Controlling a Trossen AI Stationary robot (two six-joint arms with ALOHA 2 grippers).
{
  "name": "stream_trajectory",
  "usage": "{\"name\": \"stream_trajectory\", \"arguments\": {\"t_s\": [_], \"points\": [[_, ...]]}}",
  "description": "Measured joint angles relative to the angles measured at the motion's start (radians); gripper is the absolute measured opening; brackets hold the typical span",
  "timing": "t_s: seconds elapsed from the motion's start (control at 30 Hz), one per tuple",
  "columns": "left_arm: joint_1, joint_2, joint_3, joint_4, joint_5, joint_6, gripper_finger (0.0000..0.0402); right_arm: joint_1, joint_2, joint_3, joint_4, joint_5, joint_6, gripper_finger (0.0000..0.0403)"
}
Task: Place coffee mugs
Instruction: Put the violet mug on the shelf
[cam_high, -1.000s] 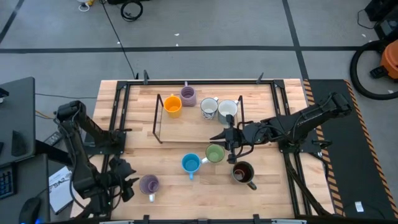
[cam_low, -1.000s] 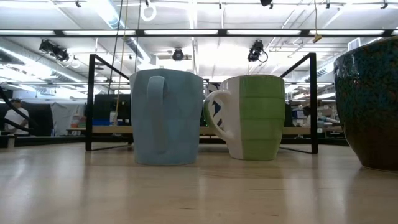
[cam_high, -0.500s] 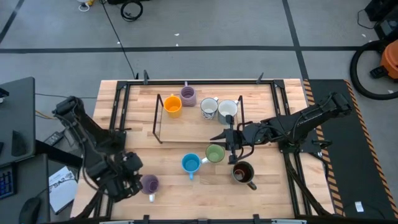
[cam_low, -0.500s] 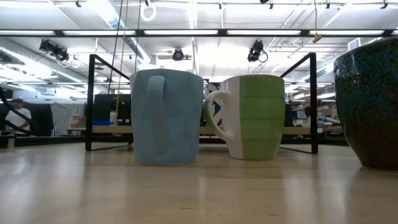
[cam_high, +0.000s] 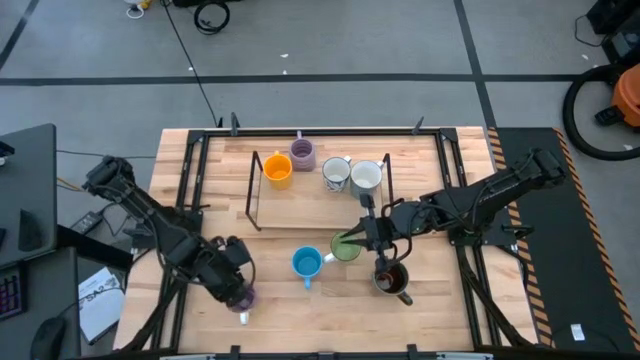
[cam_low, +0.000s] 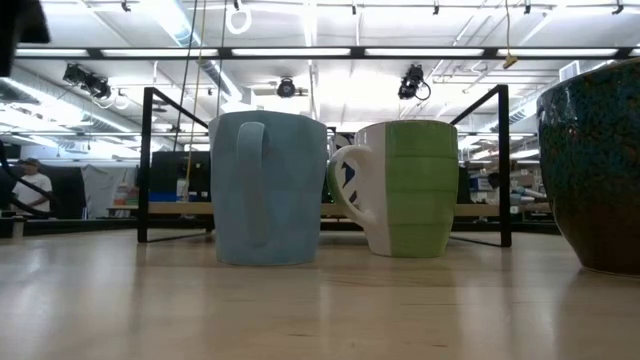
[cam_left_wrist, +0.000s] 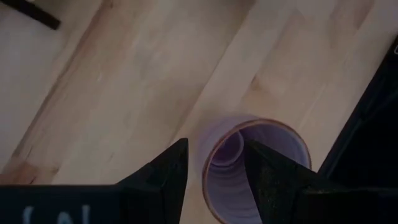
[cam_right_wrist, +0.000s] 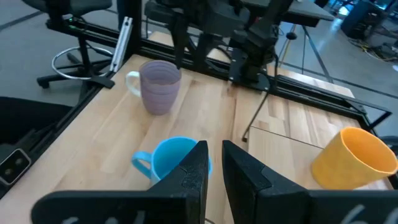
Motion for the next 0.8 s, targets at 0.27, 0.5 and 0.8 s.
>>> {"name": "stream_trajectory", "arguments": {"t_s": [0.27,0.5,0.8], "points": [[0.031,0.055,0.000,0.016,0.089,0.163,0.0162,0.029,0.000,0.000,-0.005,0.001,0.000,0.0052],[0.017,0.069,0.000,0.006,0.103,0.236,0.0162,0.046,0.000,0.000,-0.007,0.016,0.004,0.0052],[0.012,0.123,0.000,-0.024,0.107,0.337,0.0162,0.047,0.000,0.000,-0.009,0.019,0.020,0.0052]]}}
